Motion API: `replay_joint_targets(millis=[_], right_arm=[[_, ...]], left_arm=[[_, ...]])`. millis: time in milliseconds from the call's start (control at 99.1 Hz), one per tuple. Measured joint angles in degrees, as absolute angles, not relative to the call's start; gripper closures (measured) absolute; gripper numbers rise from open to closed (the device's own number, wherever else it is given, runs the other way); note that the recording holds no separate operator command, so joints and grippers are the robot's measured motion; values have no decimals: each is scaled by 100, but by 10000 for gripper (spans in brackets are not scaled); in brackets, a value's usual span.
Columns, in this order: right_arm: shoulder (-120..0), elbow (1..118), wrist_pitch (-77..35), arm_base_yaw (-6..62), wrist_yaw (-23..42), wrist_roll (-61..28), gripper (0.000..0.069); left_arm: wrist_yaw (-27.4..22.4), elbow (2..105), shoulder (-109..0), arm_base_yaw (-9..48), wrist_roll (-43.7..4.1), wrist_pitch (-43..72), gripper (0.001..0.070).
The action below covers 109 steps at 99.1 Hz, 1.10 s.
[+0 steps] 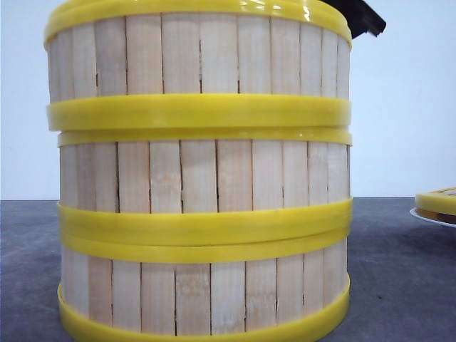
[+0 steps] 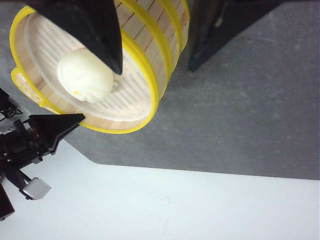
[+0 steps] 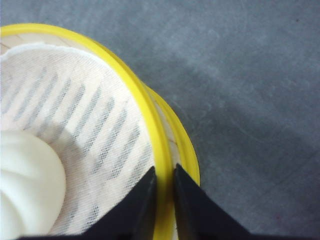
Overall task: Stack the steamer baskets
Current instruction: 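Lower the held basket onto the two-basket stack and release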
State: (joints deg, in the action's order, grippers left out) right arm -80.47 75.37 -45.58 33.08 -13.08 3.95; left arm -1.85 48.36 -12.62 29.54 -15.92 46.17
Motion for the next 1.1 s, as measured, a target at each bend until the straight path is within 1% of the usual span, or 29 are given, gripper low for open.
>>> replay_joint_targets(millis=[353,555,978,1009,1039,1079,1099], right_arm=[[-8114,7537,-4423,3295,-1308,458,656],[-8114,7537,-4425,3159,-1332,495,656],[-8114,7535,-4521,3015,-1520,499,655],[-8114,7535,-4523,3015,-1522,499,647],[-8114,7535,-4528,3015,-1531,513,626],[-8114,7535,-4508,3013,-1520,541,572],[-8114,7535,-4497,3006,-1507,548,533]], left_arm=[[-187,4836,-1262,2954,-1590,4637,475],[-187,4836,-1262,2954,-1590,4659,475],[-185,4836,-1262,2954,-1522,4744,475],[-187,4836,-1262,2954,-1516,4744,475],[-187,4836,-1262,2956,-1507,4744,475],[-187,4836,-1262,2954,-1505,4744,475],[-185,4836,-1262,2954,-1503,4744,475]])
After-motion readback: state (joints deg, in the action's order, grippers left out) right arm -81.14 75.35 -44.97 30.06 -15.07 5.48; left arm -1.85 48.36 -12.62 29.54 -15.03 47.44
